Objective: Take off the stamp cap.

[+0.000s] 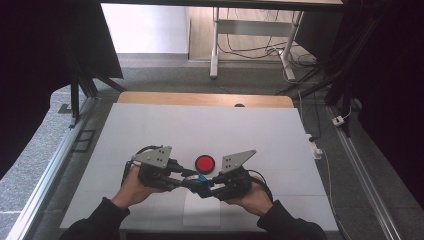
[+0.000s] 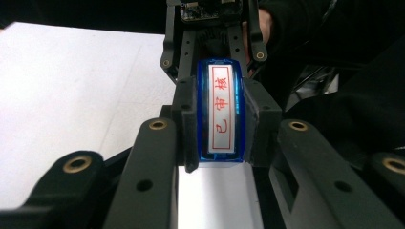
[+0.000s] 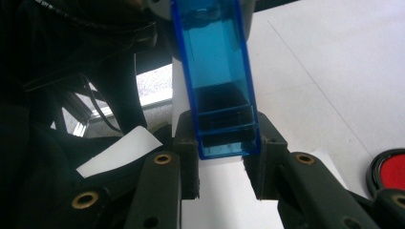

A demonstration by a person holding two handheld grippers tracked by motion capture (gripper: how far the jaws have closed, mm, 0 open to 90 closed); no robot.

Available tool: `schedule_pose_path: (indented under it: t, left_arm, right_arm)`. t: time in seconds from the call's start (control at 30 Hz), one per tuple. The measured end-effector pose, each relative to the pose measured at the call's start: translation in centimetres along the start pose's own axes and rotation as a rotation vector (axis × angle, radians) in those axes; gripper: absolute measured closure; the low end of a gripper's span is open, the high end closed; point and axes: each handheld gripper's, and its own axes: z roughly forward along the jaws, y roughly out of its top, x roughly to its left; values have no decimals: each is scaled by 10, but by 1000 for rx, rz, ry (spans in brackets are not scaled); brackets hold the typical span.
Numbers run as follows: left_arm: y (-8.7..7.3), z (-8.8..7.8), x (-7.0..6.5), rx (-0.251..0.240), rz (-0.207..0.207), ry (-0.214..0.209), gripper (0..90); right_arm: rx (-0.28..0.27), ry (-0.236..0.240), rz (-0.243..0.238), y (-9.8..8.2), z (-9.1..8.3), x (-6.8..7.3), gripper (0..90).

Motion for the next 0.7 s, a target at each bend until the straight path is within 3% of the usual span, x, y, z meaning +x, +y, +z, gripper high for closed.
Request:
schedule_pose_path:
  t: [0.17,0.33,0.4,0.57,0.7]
  left_arm:
    - [-2,-1,4,-24,-36,-51,706]
    - [-2,-1,5,-24,-49,-66,706]
    - [-2,-1,4,-18,-42,-58,706]
    - [1,1,0,17,-5,-7,706]
    - [3,1,-1,40,3,-3,706]
  right_arm:
    - [0,1,-57,1,-1,4,694]
    - [7,3,-75,1,-1,6,695]
    - [14,1,-75,2,-1,6,695]
    - [18,-6,-18,1,0,2,695]
    - [36,-8,-16,0,2,2,695]
